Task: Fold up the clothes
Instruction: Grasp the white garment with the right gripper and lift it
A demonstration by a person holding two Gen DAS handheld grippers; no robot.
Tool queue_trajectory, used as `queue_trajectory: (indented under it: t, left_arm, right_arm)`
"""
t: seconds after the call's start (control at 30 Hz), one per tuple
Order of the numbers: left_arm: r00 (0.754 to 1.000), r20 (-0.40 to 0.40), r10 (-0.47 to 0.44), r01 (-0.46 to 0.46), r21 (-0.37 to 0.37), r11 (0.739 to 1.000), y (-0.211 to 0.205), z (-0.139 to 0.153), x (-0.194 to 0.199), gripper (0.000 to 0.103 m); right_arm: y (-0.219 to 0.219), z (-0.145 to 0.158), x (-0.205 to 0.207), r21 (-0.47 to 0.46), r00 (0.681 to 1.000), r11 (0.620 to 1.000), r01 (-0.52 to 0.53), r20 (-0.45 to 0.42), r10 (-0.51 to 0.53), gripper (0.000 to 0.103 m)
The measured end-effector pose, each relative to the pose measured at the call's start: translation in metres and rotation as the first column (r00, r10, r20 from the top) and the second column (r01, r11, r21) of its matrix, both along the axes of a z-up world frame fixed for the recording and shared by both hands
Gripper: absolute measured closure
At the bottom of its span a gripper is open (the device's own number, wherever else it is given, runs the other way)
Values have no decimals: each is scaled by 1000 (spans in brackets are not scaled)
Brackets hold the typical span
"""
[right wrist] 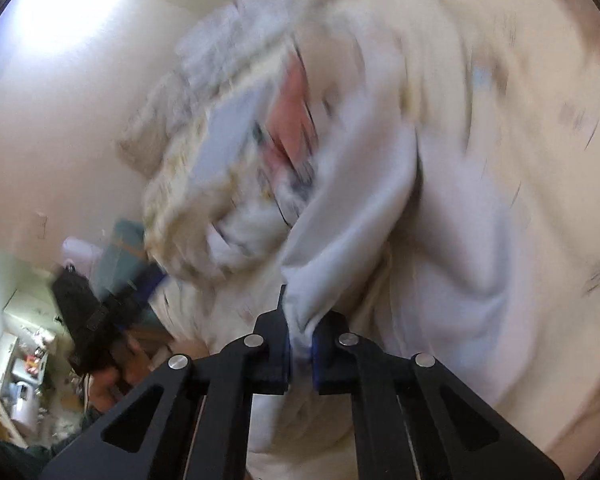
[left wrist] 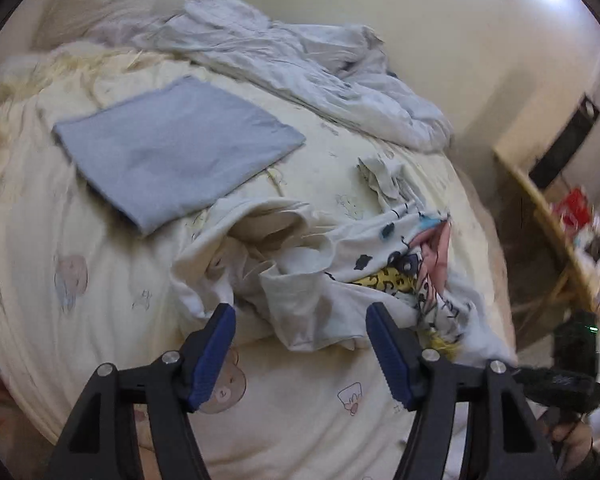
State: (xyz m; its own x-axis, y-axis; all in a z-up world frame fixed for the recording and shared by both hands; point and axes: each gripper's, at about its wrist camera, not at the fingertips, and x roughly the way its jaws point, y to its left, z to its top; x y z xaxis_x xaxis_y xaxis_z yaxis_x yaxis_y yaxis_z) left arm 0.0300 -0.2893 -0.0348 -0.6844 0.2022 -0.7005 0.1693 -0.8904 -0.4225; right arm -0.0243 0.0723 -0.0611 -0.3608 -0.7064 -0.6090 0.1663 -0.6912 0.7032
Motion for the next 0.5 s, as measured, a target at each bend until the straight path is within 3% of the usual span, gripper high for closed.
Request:
queue_trajectory:
  t: [0.13, 0.2, 0.3, 0.43, 0.5]
  left_arm:
    - [1000, 12, -7, 6, 69, 998, -9, -4, -3, 34]
    - [1000, -2, -10, 10, 78, 997, -11, -2, -4, 34]
    - [1000, 5, 2, -2, 116, 993, -14, -5, -9, 34]
    - [1000, 1, 15, -15, 129, 992, -14, -7, -13, 34]
    - [1000, -2, 13, -12, 131, 991, -14, -8, -13, 34]
  right_arm:
    - [52, 69, 3, 35, 985, 993, 109, -140, -103, 97]
    - [93, 104, -4, 97, 964, 976, 197, -202, -174, 97]
    - [144, 131, -22, 190, 937, 936, 297, -245, -248, 97]
    - [186, 126, -53, 345, 931, 870, 352, -228, -285, 97]
    - [191, 106, -72, 441, 942, 833, 333, -197, -273, 97]
